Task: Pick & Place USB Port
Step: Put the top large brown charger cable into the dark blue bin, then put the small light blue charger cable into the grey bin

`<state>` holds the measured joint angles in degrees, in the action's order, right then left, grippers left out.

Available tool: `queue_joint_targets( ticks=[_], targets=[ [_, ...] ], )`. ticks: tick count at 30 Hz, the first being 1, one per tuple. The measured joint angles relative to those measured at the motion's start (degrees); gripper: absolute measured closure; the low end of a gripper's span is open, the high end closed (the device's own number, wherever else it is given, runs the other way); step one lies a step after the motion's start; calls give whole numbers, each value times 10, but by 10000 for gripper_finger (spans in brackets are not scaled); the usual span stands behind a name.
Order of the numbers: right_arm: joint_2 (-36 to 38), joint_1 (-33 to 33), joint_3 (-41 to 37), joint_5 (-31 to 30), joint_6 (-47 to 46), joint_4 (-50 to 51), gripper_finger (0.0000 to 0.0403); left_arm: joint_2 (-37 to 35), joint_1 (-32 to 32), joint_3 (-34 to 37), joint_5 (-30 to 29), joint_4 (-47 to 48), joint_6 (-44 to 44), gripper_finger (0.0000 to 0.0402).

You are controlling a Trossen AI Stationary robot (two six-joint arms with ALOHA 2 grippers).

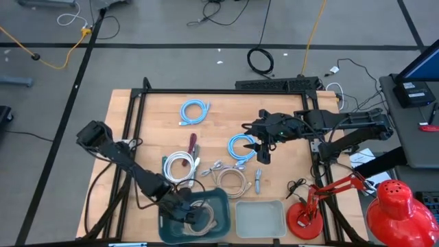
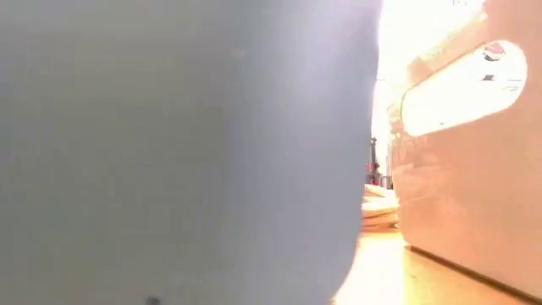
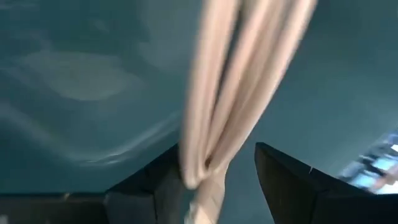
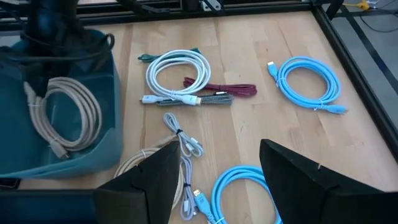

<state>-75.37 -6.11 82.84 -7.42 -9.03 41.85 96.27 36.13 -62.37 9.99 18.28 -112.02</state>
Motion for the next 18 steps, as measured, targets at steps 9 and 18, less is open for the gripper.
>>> queue_joint_targets(
  ticks=[9,18],
  targets=[
    [0,0,-50,2,-23,-5,190,0,-32,-158,-15,284,113,204],
    [0,0,-83,2,-25,-16,190,0,-41,-246,-149,445,145,204]
  ],
)
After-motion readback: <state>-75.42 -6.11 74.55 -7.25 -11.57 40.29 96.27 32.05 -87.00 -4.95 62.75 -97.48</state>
